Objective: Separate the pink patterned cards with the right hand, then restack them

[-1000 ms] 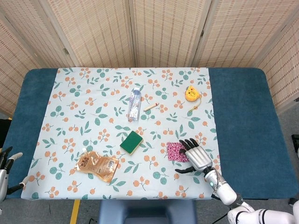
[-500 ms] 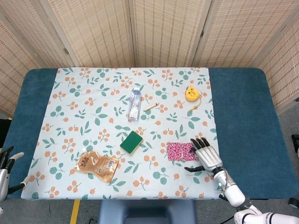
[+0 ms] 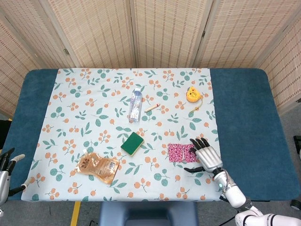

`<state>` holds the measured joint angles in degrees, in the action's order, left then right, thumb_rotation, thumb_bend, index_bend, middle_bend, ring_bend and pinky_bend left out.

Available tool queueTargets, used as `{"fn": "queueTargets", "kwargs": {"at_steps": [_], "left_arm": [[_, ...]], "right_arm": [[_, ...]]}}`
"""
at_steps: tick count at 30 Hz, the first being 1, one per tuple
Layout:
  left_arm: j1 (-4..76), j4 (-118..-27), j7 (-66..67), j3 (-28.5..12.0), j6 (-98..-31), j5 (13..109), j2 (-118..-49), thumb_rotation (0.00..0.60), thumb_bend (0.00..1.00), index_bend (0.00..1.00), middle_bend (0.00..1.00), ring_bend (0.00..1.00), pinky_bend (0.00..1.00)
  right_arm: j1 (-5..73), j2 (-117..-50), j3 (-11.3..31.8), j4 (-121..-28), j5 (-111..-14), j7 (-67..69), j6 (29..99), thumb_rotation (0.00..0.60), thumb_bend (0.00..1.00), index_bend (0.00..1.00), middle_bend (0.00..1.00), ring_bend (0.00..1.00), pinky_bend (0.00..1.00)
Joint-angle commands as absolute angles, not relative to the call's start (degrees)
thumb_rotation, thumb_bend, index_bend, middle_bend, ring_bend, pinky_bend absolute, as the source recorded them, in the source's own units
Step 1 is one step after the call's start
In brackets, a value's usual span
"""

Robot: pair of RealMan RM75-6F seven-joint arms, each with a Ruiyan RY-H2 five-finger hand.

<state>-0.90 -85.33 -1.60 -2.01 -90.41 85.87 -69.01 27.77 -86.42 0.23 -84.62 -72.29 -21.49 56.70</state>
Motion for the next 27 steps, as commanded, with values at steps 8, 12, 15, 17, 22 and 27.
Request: {"fn": "queueTargets", "kwargs": {"at_steps": [8,12,15,17,22,27], "left_arm": [[-1.2,-84.4,-2.5,-2.0,-90.4,85.5,-69.2,0.6,0.25,0.27,0.1,0.12,0.0],[-1.2,-84.0,-2.8,-1.9,-90.3,85.5,-69.4,0.6,0.25,0.27,0.1,0.12,0.0],[-1.2,-83.8,-2.9,-1.9,-90.5,85.7,-69.5,0.6,0.25,0.27,0.1,0.12,0.0],[-1.3,-83.8,-3.0,-2.0,-90.6,85.7,-69.6,0.6,0.25,0.27,0.1,0.12,0.0],[-1.3,-83.9,-2.9,-1.9,-90.8,86.0,-69.5,0.6,0.25,0.27,0.1,0.12,0.0],[-1.4,-84.0,-2.9,-1.8,-91.0,86.2,-69.4,0.6,0.25,0.27,0.1,0.12,0.0]], "right_arm": [[29.2,-89.0,1.6,-81.5,-69.7,-23.4,54.9,0.154,0.18,0.3,0.08,0.0,0.0],[28.6,-88.2,1.4,-81.8,-68.8,-24.1,55.5,0.154,0.18,0.3,0.08,0.0,0.0],[28.0,-87.4,1.2,-82.6,-68.7,-24.0,56.2,0.154,0.18,0.3,0.08,0.0,0.0],[27.6,-86.7,1.2,-83.9,-69.7,-22.5,56.9,0.154,0.18,0.3,0.08,0.0,0.0],[27.8,-85.2,2.0,-86.8,-73.0,-20.2,58.8,0.178,0.18,0.3,0.08,0.0,0.0],[29.8,-86.4,3.9,-86.4,-72.0,-22.1,57.8,0.222,0.18,0.19,0.04,0.0,0.0]]}}
